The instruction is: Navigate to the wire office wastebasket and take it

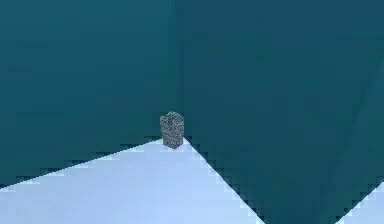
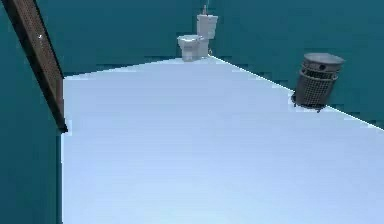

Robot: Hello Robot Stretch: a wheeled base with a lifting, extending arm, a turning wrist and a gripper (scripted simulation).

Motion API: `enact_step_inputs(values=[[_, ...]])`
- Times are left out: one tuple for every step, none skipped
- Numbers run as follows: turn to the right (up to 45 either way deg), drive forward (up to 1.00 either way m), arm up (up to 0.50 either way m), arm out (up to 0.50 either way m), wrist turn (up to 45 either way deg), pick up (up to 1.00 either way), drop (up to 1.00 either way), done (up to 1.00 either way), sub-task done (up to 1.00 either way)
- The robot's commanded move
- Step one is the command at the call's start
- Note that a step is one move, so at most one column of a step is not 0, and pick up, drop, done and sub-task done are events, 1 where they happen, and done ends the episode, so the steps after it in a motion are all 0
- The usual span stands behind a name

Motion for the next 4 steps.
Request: enact_step_inputs(values=[[-21.0, 0.00, 0.00, 0.00, 0.0, 0.00, 0.00, 0.00, 0.00], [0.0, 1.00, 0.00, 0.00, 0.0, 0.00, 0.00, 0.00, 0.00], [-24.0, 0.00, 0.00, 0.00, 0.0, 0.00, 0.00, 0.00, 0.00], [0.0, 0.05, 0.00, 0.00, 0.0, 0.00, 0.00, 0.00, 0.00]])
